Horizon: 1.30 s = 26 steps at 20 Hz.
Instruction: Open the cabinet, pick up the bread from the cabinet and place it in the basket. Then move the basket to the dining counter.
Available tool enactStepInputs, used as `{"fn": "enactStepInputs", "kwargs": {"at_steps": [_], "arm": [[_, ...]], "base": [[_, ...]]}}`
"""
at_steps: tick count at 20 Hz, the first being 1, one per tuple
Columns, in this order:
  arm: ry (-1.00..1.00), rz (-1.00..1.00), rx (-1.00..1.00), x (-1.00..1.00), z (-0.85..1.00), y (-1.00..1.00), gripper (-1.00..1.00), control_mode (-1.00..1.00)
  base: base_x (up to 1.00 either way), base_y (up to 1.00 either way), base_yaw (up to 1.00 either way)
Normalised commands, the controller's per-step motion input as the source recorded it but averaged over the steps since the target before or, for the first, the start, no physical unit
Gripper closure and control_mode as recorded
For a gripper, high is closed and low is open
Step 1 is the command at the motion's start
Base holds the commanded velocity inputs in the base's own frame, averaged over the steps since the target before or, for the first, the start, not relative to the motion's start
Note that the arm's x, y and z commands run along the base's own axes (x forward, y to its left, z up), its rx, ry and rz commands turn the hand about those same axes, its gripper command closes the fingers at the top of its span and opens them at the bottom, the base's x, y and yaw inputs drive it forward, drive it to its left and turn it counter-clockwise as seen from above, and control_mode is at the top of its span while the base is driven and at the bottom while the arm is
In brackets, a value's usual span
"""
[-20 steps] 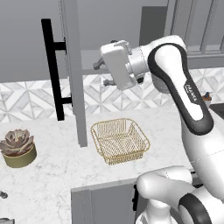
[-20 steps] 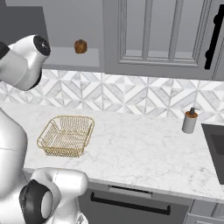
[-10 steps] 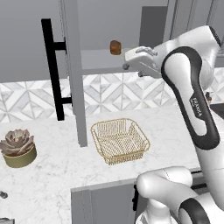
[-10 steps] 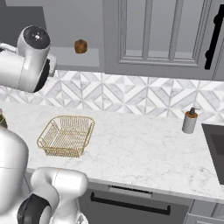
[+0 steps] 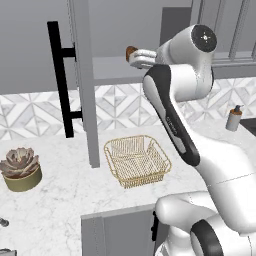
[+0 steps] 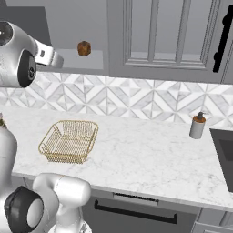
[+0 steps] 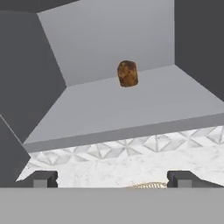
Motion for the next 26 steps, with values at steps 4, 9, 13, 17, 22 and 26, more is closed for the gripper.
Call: {"fn": "enactStepInputs", "kwargs": {"at_steps": [4,9,13,17,22,26], "arm": [[0.00,-0.05,0.00,0.29,0.22,-0.08,-1.00,-1.00],[-0.02,0.00,-0.09,0.58,0.03,-0.44,-1.00,-1.00],[-0.07,0.01,-0.16,0.36,0.00,-0.46,-1.00,-1.00],[-0.01,0.00,-0.10,0.40,0.00,0.04,-1.00,-1.00],[0.00,0.00,-0.04,0.48,-0.01,0.12,-1.00,-1.00],[0.00,0.00,0.00,0.58,0.00,0.00,-1.00,-1.00]], "base": [[0.00,0.00,0.00],[0.00,0.00,0.00],[0.00,0.00,0.00],[0.00,0.00,0.00],[0.00,0.00,0.00],[0.00,0.00,0.00]]}}
